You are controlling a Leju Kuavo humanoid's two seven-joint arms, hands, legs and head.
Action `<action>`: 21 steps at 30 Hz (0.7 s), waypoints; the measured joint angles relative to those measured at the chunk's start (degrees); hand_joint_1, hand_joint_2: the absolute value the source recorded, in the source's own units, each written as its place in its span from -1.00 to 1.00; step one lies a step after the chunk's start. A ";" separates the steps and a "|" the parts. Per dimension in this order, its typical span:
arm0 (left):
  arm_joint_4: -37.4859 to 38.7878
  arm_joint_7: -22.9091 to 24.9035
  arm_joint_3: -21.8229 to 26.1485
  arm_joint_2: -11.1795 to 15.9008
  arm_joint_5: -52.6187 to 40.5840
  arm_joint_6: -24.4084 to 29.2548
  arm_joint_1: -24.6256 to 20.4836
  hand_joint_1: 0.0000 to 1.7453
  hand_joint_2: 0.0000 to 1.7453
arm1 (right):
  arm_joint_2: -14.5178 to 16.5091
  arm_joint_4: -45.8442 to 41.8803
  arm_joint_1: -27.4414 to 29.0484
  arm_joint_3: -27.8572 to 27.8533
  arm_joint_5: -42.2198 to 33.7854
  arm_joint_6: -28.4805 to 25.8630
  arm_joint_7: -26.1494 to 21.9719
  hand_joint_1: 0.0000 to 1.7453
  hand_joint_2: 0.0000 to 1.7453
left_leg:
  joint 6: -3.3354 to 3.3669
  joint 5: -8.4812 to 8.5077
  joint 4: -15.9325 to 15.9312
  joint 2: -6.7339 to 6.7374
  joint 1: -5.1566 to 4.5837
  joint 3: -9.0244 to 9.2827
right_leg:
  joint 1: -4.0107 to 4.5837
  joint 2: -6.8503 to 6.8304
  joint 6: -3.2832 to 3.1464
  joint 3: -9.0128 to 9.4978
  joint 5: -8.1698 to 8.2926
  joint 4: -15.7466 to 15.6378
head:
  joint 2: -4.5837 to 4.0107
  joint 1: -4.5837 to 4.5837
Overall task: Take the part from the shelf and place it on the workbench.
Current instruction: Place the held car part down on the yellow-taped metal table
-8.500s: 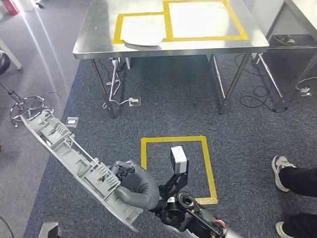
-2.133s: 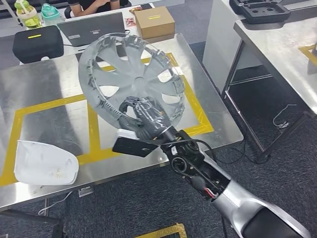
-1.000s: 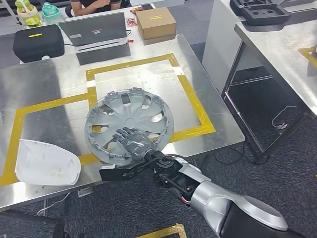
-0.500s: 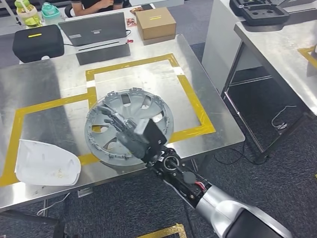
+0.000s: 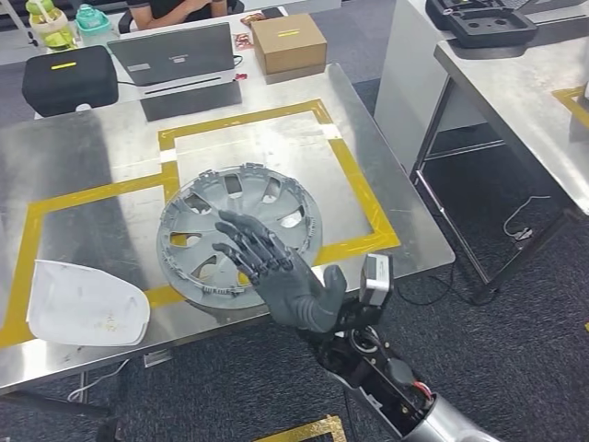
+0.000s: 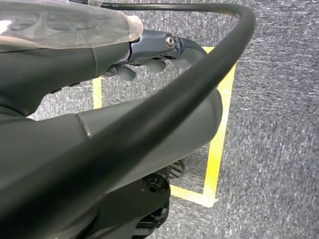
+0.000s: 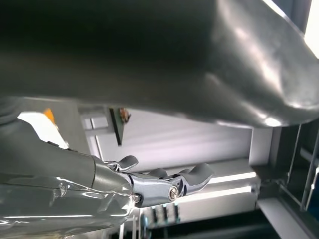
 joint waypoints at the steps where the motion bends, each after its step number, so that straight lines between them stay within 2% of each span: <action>1: 0.00 0.00 0.00 0.08 -0.02 0.01 0.04 -1.00 -1.00 | -0.31 -0.65 1.40 0.04 0.78 0.52 -0.46 -1.00 -1.00 | 0.35 0.00 -0.13 0.00 -0.08 0.09 | -0.11 0.01 0.22 0.15 0.13 -0.31 | 0.00 -0.02; 3: 0.00 0.01 0.00 0.21 -0.06 0.02 0.09 -1.00 -1.00 | -0.73 -1.61 3.36 0.10 1.71 0.89 -1.15 -1.00 -1.00 | 1.20 0.65 -1.59 0.22 0.06 0.98 | -0.11 0.05 0.85 0.48 0.20 -0.89 | 0.00 -0.29; 4: 0.00 0.01 0.00 0.20 -0.07 0.03 0.10 -1.00 -1.00 | -0.91 -1.97 3.85 0.11 1.83 0.99 -1.29 -1.00 -1.00 | 1.46 1.16 -2.68 0.42 0.29 1.66 | -0.02 0.03 1.09 0.25 -0.49 -0.11 | 0.00 -0.35; 5: 0.00 0.04 0.01 0.19 -0.08 0.03 0.07 -1.00 -1.00 | -1.14 -2.30 4.17 0.13 1.87 1.13 -1.38 -1.00 -1.00 | 1.56 1.57 -3.55 0.63 0.56 2.23 | 0.00 -0.02 1.31 -0.57 -1.86 2.03 | 0.00 -0.25; 7: 0.00 0.11 0.02 0.18 -0.08 0.04 0.03 -1.00 -1.00 | -1.71 -2.73 4.82 0.16 1.89 1.39 -1.34 -1.00 -1.00 | 1.57 1.75 -4.06 0.85 0.88 2.66 | -0.41 -0.13 1.83 -3.85 -5.67 9.67 | 0.00 0.24; 8: 0.00 0.17 0.02 0.18 -0.08 0.07 0.03 -1.00 -1.00 | -2.00 -2.87 5.26 0.17 1.91 1.44 -1.27 -1.00 -1.00 | 1.49 1.72 -3.98 0.88 1.02 2.65 | -0.73 -0.16 2.17 -5.42 -6.89 13.14 | 0.00 0.45; 9: 0.00 0.23 0.02 0.15 -0.08 0.10 0.04 -1.00 -1.00 | -2.25 -2.99 5.67 0.16 1.94 1.45 -1.17 -1.00 -1.00 | 1.31 1.66 -3.84 0.90 1.21 2.62 | -1.07 -0.21 2.54 -6.23 -7.10 14.87 | 0.00 0.56; 10: 0.00 0.29 0.02 0.12 -0.08 0.14 0.06 -1.00 -1.00 | -2.43 -3.08 5.95 0.16 1.96 1.48 -1.07 -1.00 -1.00 | 1.02 1.53 -3.58 0.89 1.49 2.59 | -1.45 -0.29 2.94 -5.86 -6.11 14.21 | 0.00 0.67; 12: 0.00 0.44 0.02 0.06 -0.09 0.19 0.06 -1.00 -1.00 | -2.66 -3.24 6.16 0.16 1.95 1.56 -0.90 -1.00 -1.00 | 0.03 1.00 -2.56 0.81 2.17 2.41 | -2.19 -0.36 3.96 -2.27 -2.32 7.05 | 0.00 0.92; 13: 0.00 0.50 0.02 0.09 -0.11 0.21 0.02 -1.00 -1.00 | -2.74 -3.35 6.19 0.17 1.94 1.62 -0.80 -1.00 -1.00 | -0.61 0.71 -1.84 0.74 2.33 2.17 | -2.28 -0.16 4.17 -0.56 -0.95 3.50 | 0.00 1.22; 14: 0.00 0.56 0.02 0.13 -0.14 0.24 -0.01 -1.00 -1.00 | -2.84 -3.50 6.26 0.17 1.90 1.67 -0.74 -1.00 -1.00 | -1.23 0.59 -1.24 0.61 2.40 1.84 | -2.27 0.06 4.04 0.58 -0.25 1.22 | 0.00 1.43; 15: 0.00 0.62 0.02 0.16 -0.16 0.26 -0.04 -1.00 -1.00 | -2.92 -3.66 6.36 0.17 1.88 1.70 -0.70 -1.00 -1.00 | -1.78 0.67 -0.88 0.50 2.41 1.52 | -2.10 0.32 3.65 0.89 -0.20 0.45 | 0.00 1.41; 17: 0.00 0.72 0.02 0.07 -0.20 0.28 -0.07 -1.00 -1.00 | -3.03 -3.91 6.60 0.17 1.84 1.76 -0.66 -1.00 -1.00 | -2.67 1.35 -1.13 0.38 2.61 1.15 | -1.59 0.53 2.33 0.56 0.31 0.61 | 0.00 0.82; 19: 0.00 0.76 0.02 -0.04 -0.21 0.29 -0.07 -1.00 -1.00 | -3.04 -4.05 6.70 0.19 1.84 1.80 -0.64 -1.00 -1.00 | -3.23 1.83 -1.61 0.38 2.85 1.08 | -1.32 0.54 1.67 0.32 0.80 0.39 | 0.00 0.40; 21: 0.00 0.76 0.02 -0.06 -0.21 0.30 -0.06 -1.00 -1.00 | -3.04 -4.08 6.70 0.19 1.84 1.81 -0.64 -1.00 -1.00 | -3.36 1.92 -1.68 0.38 2.87 1.05 | -1.34 0.52 1.49 0.31 0.94 0.22 | 0.00 0.36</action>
